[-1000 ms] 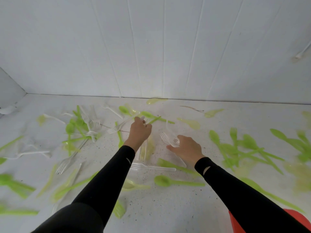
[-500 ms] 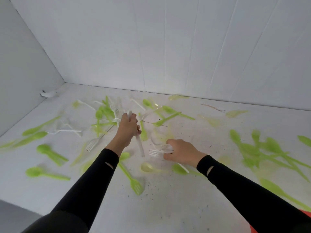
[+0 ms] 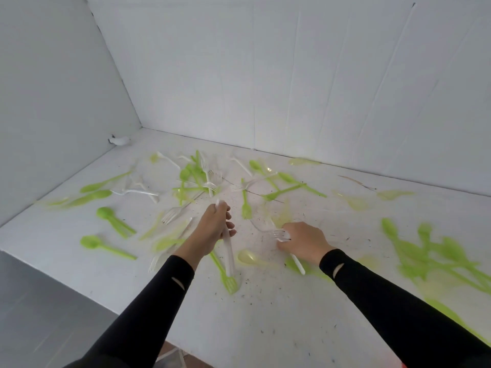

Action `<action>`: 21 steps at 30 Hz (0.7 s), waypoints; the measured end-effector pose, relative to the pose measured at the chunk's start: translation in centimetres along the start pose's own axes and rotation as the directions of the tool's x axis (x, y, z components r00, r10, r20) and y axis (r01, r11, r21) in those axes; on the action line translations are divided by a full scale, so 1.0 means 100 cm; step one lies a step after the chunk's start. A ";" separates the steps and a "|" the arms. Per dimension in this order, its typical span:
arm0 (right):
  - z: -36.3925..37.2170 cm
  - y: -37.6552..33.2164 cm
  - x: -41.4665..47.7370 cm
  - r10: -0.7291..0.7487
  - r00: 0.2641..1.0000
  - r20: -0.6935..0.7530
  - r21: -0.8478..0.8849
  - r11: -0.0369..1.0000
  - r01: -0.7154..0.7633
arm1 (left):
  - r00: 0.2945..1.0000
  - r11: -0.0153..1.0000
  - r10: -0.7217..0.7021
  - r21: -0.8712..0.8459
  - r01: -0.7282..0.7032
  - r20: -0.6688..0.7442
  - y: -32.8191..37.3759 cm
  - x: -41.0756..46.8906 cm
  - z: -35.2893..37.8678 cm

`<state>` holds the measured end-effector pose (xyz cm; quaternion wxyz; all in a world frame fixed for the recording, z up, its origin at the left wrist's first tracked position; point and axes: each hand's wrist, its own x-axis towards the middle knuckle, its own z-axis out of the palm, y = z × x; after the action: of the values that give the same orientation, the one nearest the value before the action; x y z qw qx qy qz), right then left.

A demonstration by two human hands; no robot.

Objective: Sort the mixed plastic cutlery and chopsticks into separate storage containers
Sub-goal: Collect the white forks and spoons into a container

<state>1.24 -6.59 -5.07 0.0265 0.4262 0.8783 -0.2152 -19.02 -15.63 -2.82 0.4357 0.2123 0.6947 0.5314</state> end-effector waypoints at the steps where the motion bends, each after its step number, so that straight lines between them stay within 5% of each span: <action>1: -0.003 0.000 0.001 0.012 1.000 -0.007 0.080 0.997 -0.012 | 1.000 1.000 0.019 0.007 -0.019 0.008 -0.002 -0.003 0.003; 3: -0.014 -0.002 0.003 0.019 0.999 -0.034 0.334 0.943 -0.006 | 0.998 0.999 0.043 -0.030 -0.042 0.036 -0.004 -0.010 0.013; 7: -0.048 -0.011 -0.007 -0.049 0.997 0.065 0.740 0.672 -0.016 | 0.993 0.964 0.046 -0.264 -0.015 0.110 0.004 -0.030 0.047; 14: -0.076 0.002 -0.037 -0.124 0.973 0.196 0.842 0.529 -0.102 | 0.889 0.956 0.251 -0.240 -0.166 0.384 0.018 -0.056 0.085; 21: -0.075 0.029 -0.051 -0.089 0.984 0.154 0.780 0.622 -0.066 | 0.962 0.954 0.189 -0.269 -0.132 0.199 0.004 -0.057 0.106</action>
<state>7.72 -5.77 1.89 -0.0845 0.3686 0.6938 -0.6129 -7.26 -13.97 -0.82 0.4895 0.2690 0.5484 0.6224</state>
